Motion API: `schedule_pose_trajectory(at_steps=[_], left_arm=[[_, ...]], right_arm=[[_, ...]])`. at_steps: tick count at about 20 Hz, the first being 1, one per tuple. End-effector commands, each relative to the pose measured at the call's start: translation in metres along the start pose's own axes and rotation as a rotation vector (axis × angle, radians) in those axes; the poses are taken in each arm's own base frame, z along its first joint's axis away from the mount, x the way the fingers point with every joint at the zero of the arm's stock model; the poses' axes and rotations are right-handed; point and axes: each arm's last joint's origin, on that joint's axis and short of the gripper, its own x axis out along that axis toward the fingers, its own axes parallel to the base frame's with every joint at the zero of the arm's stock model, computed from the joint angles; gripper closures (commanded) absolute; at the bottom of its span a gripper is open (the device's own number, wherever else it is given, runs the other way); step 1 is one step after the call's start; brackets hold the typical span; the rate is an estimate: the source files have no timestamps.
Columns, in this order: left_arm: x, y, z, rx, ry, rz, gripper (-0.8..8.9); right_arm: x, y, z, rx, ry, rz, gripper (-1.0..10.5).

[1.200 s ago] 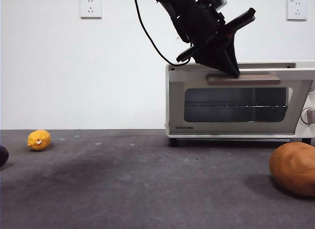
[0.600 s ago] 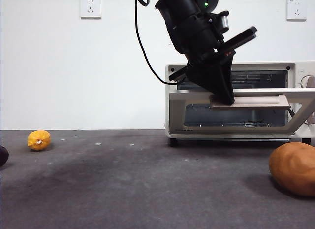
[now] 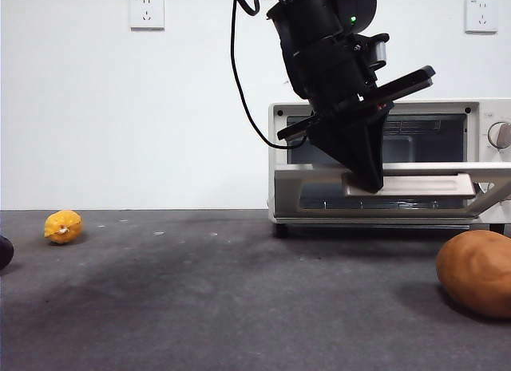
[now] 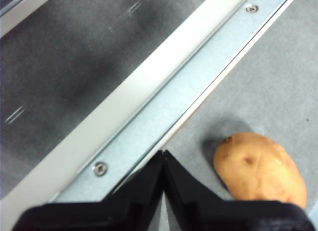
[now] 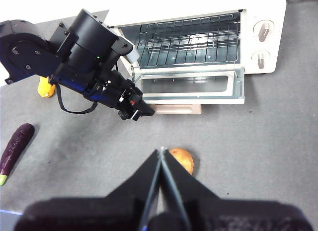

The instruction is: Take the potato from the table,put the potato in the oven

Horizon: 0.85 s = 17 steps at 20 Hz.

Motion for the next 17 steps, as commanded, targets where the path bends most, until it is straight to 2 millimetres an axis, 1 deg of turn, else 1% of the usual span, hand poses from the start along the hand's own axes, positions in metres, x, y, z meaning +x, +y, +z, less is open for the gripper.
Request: schedule_pose_trajectory(at_steps=[1,5,9,11,13,14,15,17], left_arm=[[0.015,0.006,-0.004,-0.009,0.035,0.024,8.2],[0.015,0.006,-0.009,-0.009,0.079,0.028,8.2],[0.015,0.005,-0.009,0.002,0.086,0.017,8.2],[0.01,0.005,-0.011,0.013,0.109,-0.016,8.2],[-0.005,0.003,-0.012,0.017,0.12,-0.06,8.2],[-0.017,0.001,-0.011,0.034,0.103,-0.073,8.2],[-0.031,-0.001,-0.01,0.043,0.082,-0.079,8.2],[-0.067,-0.007,-0.009,0.074,0.025,-0.083,8.2]], right_arm=[[-0.002,0.0,-0.003,0.011,0.011,-0.004,9.5],[-0.002,0.001,-0.003,0.01,0.011,0.001,9.5],[-0.002,0.001,-0.003,0.006,0.012,0.002,9.5],[-0.002,0.0,-0.002,0.008,0.013,0.002,9.5],[0.001,0.0,-0.001,0.01,0.022,0.002,9.5],[0.003,-0.001,0.001,0.013,0.031,0.004,9.5],[0.006,-0.001,0.003,0.016,0.041,0.013,9.5],[0.013,-0.001,0.007,0.03,0.071,0.083,9.5]])
